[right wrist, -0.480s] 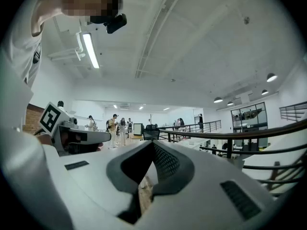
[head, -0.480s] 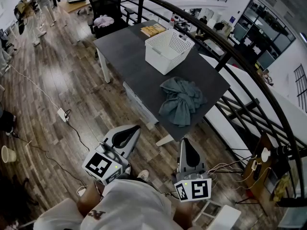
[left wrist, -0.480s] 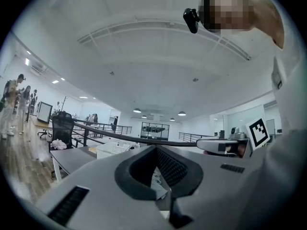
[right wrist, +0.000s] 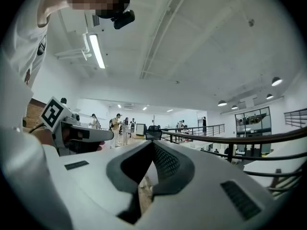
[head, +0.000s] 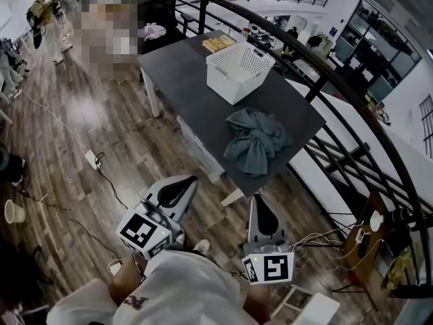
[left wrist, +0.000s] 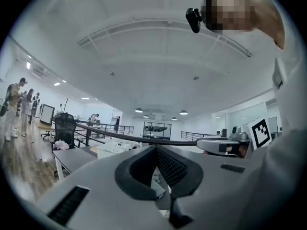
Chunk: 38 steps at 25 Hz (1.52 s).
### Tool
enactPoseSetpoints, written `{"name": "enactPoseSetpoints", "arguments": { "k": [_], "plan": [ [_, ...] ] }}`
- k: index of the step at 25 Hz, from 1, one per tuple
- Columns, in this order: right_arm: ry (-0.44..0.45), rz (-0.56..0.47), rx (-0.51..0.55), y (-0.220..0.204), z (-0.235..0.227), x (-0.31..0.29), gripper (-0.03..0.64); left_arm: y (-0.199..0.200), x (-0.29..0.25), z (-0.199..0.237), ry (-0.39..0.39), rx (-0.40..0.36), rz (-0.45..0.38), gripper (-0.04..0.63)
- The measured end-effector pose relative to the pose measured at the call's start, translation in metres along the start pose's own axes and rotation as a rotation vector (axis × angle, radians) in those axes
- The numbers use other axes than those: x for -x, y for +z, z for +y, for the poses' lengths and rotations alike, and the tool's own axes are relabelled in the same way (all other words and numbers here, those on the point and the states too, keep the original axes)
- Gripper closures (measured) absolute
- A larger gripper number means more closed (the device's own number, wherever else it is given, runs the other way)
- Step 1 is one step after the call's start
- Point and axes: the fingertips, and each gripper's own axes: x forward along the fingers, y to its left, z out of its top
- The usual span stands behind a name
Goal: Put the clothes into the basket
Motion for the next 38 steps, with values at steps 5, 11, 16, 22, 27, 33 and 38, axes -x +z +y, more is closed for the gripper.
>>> {"name": "enactPoseSetpoints", "arguments": {
  "k": [5, 11, 16, 22, 27, 33, 38],
  "plan": [
    [0.007, -0.007, -0.01, -0.003, -0.001, 0.004, 0.598, -0.002, 0.003, -0.005, 0.01, -0.011, 0.003, 0.601],
    [-0.005, 0.011, -0.023, -0.008, -0.003, -0.008, 0.598, 0.0, -0.005, 0.005, 0.001, -0.012, 0.005, 0.601],
    [-0.028, 0.039, -0.018, -0.014, -0.004, -0.034, 0.597, 0.0, -0.02, 0.026, -0.027, -0.01, 0.004, 0.601],
    [-0.048, 0.065, 0.01, -0.016, -0.002, -0.068, 0.598, -0.002, -0.033, 0.058, -0.053, 0.007, 0.017, 0.601],
    [-0.074, 0.081, 0.024, -0.016, 0.004, -0.092, 0.597, 0.0, -0.041, 0.084, -0.073, 0.022, 0.017, 0.601],
    [-0.084, 0.101, 0.021, -0.02, -0.003, -0.118, 0.598, -0.001, -0.06, 0.108, -0.076, 0.039, 0.029, 0.601],
    [-0.064, 0.104, 0.008, -0.029, -0.022, -0.14, 0.597, -0.005, -0.086, 0.119, -0.058, 0.029, 0.05, 0.601]
  ]
}}
